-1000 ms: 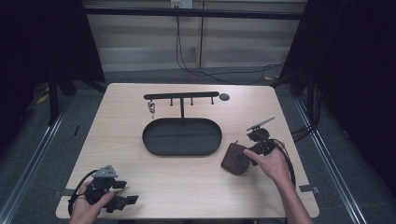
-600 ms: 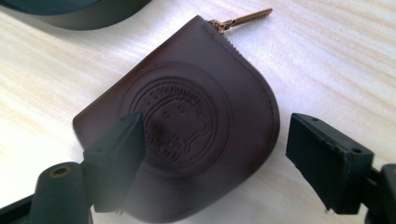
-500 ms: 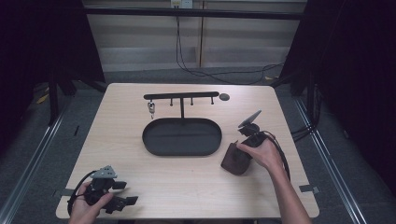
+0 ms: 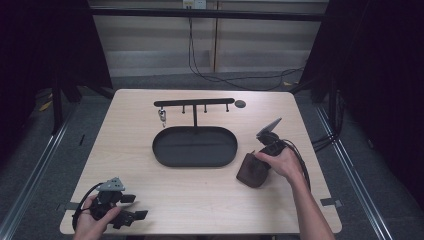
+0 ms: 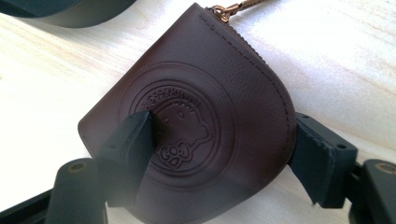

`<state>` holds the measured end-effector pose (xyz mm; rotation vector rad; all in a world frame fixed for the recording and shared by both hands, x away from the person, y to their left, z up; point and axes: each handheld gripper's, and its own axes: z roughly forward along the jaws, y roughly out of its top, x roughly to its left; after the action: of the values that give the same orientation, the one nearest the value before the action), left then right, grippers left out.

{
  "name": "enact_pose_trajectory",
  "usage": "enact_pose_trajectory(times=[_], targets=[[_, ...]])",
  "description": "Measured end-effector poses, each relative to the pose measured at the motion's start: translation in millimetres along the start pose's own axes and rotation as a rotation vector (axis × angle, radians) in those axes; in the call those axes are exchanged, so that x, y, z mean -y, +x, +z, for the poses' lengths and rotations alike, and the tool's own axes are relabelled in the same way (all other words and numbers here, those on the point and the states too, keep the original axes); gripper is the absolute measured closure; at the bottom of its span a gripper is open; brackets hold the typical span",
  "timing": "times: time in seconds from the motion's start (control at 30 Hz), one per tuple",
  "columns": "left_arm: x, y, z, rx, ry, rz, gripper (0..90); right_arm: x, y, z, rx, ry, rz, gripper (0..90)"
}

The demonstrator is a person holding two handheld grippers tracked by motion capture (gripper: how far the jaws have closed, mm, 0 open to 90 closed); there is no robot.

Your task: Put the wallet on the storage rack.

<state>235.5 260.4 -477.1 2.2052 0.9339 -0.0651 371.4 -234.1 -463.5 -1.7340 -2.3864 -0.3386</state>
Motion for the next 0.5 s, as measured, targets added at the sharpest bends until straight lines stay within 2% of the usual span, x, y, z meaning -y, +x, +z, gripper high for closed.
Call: enact_pose_trajectory(times=[0.1,0.2,0.5], targets=[[0.1,0.1,-0.7,-0.003,0.002,0.001,20.7,-1.6,4.6,-3.1,0.038,0.007,0.003,32.1],[0.4,-0.1,-1.0,-0.007,0.003,0.003,20.6,-2.6,7.1,-10.5,0.072,0.002,-0.001,42.0],[0.2,0.9,-1.5,-0.005,0.0,0.001,20.5,2.9,5.2,-22.5,0.065,-0.032,0.024,57.0]])
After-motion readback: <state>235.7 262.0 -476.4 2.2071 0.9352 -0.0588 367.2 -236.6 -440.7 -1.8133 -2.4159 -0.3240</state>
